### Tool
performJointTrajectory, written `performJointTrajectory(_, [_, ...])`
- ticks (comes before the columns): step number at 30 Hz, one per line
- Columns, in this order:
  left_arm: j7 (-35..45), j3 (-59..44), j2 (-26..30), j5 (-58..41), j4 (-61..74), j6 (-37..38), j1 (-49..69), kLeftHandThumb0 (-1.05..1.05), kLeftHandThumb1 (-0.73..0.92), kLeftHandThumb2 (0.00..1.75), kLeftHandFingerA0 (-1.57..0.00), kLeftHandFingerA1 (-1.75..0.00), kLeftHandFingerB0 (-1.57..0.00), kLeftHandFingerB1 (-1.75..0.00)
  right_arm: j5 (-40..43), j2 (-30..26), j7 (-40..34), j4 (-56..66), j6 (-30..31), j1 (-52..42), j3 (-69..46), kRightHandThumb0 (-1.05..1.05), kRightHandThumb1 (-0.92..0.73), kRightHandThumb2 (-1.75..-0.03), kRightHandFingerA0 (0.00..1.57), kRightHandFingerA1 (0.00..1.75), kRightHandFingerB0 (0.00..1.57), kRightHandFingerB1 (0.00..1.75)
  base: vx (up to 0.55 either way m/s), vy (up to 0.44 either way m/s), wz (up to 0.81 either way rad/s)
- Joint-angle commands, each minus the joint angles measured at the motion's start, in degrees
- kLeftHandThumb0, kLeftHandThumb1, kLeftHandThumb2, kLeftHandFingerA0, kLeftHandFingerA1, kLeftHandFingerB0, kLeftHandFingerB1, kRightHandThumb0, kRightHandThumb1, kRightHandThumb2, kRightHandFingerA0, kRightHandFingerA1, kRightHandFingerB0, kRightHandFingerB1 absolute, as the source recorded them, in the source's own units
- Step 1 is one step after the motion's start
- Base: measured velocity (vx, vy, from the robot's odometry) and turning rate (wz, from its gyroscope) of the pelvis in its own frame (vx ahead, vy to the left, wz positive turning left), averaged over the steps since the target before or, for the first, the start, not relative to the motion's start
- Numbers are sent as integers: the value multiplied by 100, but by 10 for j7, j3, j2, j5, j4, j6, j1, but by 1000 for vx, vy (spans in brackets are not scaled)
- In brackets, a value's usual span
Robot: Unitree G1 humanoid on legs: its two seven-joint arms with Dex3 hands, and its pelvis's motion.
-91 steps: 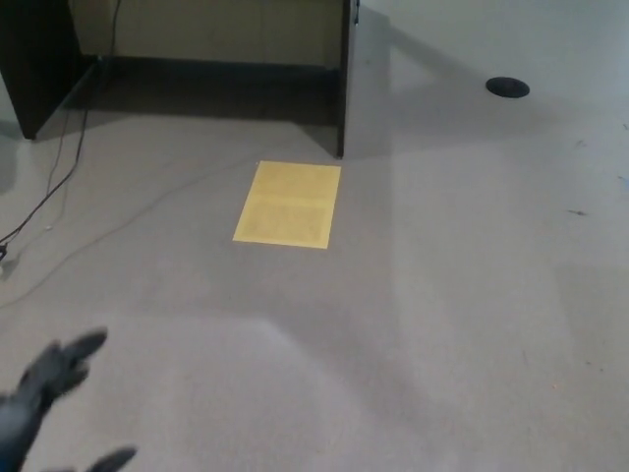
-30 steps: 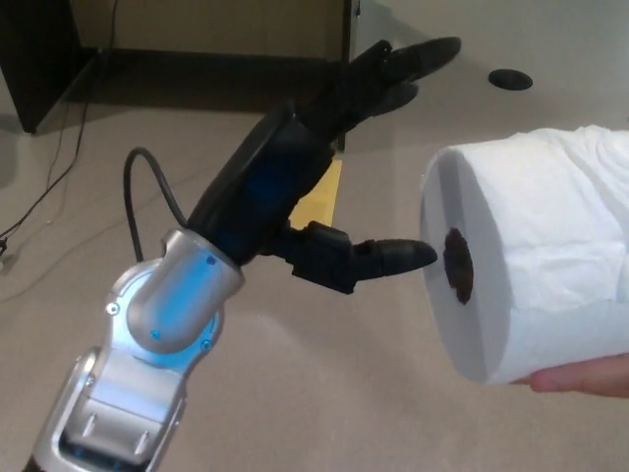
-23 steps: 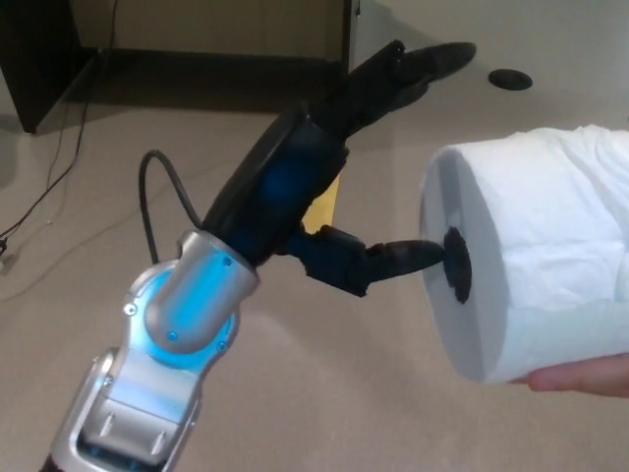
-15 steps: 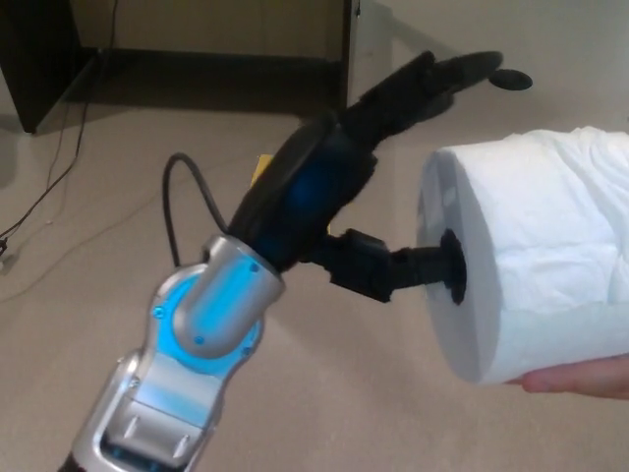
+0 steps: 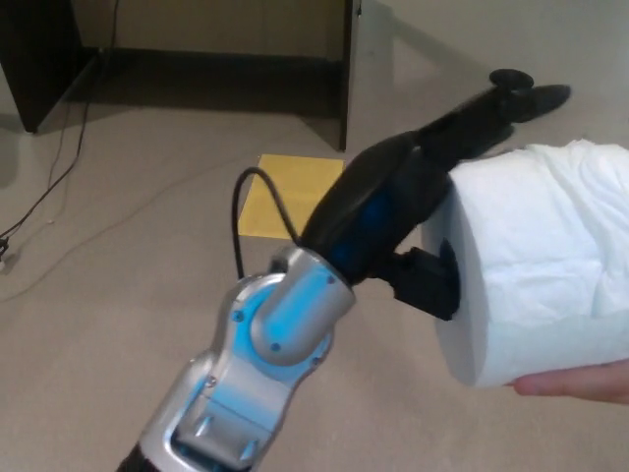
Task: A person is holding a toilet paper roll and the robot extends its left hand to grab the roll by inserting its thumb into the gap in the middle and brings its hand down by its side. Then it extends its arm again to hand the toilet paper roll back to the person.
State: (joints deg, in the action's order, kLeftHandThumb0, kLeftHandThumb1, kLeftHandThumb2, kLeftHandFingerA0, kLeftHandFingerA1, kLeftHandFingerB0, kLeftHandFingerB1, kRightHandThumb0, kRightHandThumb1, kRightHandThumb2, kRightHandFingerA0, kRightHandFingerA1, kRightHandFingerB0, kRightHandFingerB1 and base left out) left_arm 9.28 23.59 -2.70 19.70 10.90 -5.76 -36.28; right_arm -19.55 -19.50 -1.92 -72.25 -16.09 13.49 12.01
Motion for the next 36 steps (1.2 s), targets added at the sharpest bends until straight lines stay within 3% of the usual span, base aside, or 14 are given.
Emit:
performJointTrajectory(1, [-7,17,-23,17,-8,-15,-9,-53,39,66,-29,-42,-16,-35,-1,-3,2,-2,5,2,0,-42,-67,-61,71,58,49,40,0,0,0])
performJointTrajectory(2, [-1,17,-27,10,-4,-24,-5,-48,44,67,-35,-44,-20,-36,-1,-2,2,-3,5,3,0,-41,-67,-61,69,56,49,40,0,0,0])
performJointTrajectory(3, [3,17,-25,4,-5,-10,-1,-20,74,62,-72,-47,-43,-34,-2,-3,3,-2,4,2,1,-41,-68,-61,69,56,50,41,0,0,0])
performJointTrajectory(6, [13,13,-21,-6,-2,-7,4,-9,80,65,-98,-52,-78,-46,-4,-3,1,1,2,0,2,-42,-68,-60,72,60,50,41,0,0,0])
performJointTrajectory(8, [11,7,-15,-18,-14,23,9,-7,81,68,-104,-96,-101,-70,-6,-4,3,1,3,1,4,-42,-68,-61,69,57,50,41,0,0,0])
performJointTrajectory(10, [0,1,-14,-21,-26,46,14,-10,78,71,-102,-121,-91,-107,-5,-3,3,0,3,2,4,-42,-68,-61,70,58,50,41,0,0,0])
performJointTrajectory(11, [-6,-1,-15,-21,-32,57,16,-10,78,71,-102,-121,-91,-107,-4,-3,3,0,2,2,3,-42,-68,-61,70,58,50,41,0,0,0])
performJointTrajectory(14, [-14,-8,-8,-12,-29,66,22,-13,79,77,-65,-168,-63,-148,-3,-2,3,-1,5,2,2,-41,-68,-61,68,54,51,41,0,0,0])
performJointTrajectory(15, [-13,-10,-6,-10,-26,65,23,-12,86,65,-71,-173,-56,-157,-2,-1,4,-1,5,2,1,-42,-68,-61,69,55,50,41,0,0,0])
performJointTrajectory(17, [-10,-13,0,-8,-22,66,26,-12,84,69,-72,-170,-58,-154,-2,-1,6,-2,7,1,1,-42,-68,-61,70,56,50,40,0,0,0])
performJointTrajectory(18, [-8,-15,3,-7,-19,64,27,-13,84,70,-74,-169,-58,-153,-2,0,6,-1,8,1,1,-46,-55,-87,63,65,44,54,0,0,0])
performJointTrajectory(19, [-5,-18,7,-8,-16,62,29,-18,82,67,-75,-167,-56,-149,-3,0,5,-1,8,1,2,-42,-68,-61,70,55,50,40,0,0,0])
performJointTrajectory(23, [-1,-35,28,-14,-6,69,44,-10,69,92,-83,-157,-72,-139,-5,0,3,-1,7,2,4,-41,-68,-61,68,54,50,41,0,0,0])
performJointTrajectory(36, [19,-204,133,-120,22,160,164,0,67,99,-98,-138,-79,-121,-9,-1,9,-6,10,7,9,-42,-68,-61,71,57,51,40,0,0,0])
